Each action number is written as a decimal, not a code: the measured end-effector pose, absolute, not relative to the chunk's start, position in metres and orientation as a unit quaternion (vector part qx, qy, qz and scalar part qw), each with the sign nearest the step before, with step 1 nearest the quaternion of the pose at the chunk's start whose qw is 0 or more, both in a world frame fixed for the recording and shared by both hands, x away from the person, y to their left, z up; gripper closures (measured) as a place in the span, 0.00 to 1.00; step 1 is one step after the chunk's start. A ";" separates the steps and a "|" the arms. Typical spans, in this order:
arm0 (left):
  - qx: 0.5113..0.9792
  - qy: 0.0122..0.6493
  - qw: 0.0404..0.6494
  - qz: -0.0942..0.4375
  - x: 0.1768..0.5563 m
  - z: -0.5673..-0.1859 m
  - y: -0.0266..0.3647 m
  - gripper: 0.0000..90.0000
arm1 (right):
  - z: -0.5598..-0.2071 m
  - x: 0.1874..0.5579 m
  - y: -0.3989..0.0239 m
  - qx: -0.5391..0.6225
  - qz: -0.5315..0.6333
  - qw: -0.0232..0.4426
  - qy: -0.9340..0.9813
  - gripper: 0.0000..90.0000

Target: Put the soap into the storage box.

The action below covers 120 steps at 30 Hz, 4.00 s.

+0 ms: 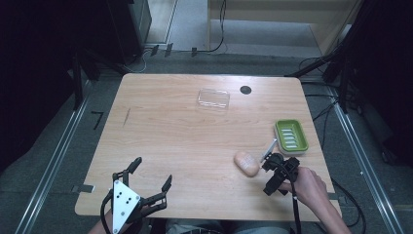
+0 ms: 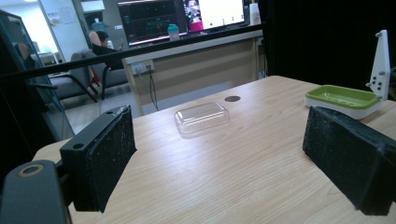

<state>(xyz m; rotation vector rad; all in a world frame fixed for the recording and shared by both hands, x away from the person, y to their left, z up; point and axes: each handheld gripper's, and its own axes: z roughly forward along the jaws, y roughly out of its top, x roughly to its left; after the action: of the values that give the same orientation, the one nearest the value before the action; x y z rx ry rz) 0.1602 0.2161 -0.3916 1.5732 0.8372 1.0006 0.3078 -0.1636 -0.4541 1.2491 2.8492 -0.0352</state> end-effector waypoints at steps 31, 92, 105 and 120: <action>0.658 0.348 0.520 0.419 0.160 -0.392 0.217 0.11 | -0.449 0.336 -0.123 0.386 0.002 0.008 0.922 0.03; 0.656 0.349 0.521 0.419 0.159 -0.392 0.217 0.11 | -0.465 0.369 -0.092 0.407 0.020 0.003 0.913 0.37; 0.656 0.349 0.521 0.420 0.159 -0.392 0.217 0.11 | -0.453 0.367 -0.101 0.406 0.017 0.008 0.914 0.37; 0.655 0.350 0.521 0.420 0.159 -0.392 0.217 0.11 | -0.442 0.364 -0.125 0.423 0.017 0.012 0.906 0.37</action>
<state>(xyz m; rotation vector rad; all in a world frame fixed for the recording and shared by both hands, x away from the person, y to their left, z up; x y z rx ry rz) 0.1589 0.2170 -0.3917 1.5703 0.8389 1.0075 0.3645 -0.1245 -0.4416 1.3179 2.8251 0.0521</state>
